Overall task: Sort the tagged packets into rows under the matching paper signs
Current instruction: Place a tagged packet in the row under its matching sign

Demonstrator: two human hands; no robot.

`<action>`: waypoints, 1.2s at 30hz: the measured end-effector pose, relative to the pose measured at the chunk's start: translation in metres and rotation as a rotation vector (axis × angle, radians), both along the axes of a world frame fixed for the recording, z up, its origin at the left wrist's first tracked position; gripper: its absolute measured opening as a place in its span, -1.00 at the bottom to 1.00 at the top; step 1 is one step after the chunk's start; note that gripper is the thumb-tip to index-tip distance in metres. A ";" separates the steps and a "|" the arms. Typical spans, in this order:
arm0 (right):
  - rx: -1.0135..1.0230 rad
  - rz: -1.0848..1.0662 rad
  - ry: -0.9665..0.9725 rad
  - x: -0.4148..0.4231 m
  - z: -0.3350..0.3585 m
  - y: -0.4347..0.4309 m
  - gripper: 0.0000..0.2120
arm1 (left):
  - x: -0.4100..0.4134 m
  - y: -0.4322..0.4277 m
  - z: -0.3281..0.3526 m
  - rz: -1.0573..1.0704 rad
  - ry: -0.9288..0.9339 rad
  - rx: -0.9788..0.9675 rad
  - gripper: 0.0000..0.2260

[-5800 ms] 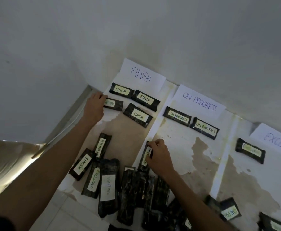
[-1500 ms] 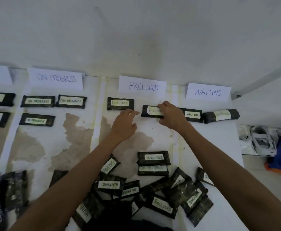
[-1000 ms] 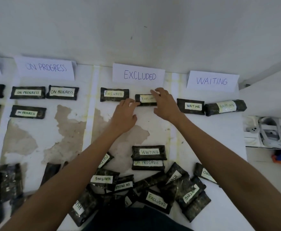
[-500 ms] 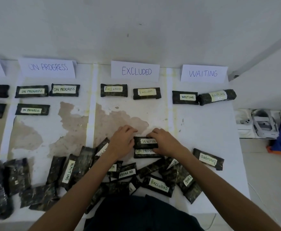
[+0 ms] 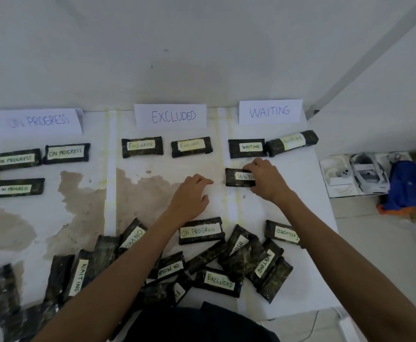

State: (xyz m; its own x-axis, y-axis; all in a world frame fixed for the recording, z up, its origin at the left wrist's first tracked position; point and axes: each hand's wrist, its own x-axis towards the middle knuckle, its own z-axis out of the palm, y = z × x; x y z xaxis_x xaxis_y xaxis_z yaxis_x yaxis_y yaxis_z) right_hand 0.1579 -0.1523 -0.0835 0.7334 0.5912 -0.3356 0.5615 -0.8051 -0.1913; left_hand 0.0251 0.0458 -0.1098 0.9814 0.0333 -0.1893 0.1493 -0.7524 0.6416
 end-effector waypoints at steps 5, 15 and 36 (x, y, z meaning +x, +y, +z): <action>0.032 -0.088 0.001 0.022 -0.014 -0.012 -0.55 | 0.030 -0.014 -0.006 -0.034 0.049 0.010 -0.62; 0.076 0.005 -0.003 -0.010 -0.011 0.003 -0.37 | -0.003 0.002 -0.010 -0.083 0.098 0.033 -0.63; 0.275 0.078 0.157 -0.127 0.018 0.080 -0.58 | -0.098 0.048 0.013 -0.070 0.073 0.316 -0.42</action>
State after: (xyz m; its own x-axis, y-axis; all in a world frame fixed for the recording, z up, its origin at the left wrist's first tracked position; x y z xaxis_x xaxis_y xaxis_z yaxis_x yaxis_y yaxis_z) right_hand 0.0305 -0.0723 -0.0654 0.6339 0.7280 -0.2611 0.5658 -0.6667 -0.4851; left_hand -0.0728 0.0934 -0.0964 0.9675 0.0350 -0.2505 0.1277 -0.9226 0.3641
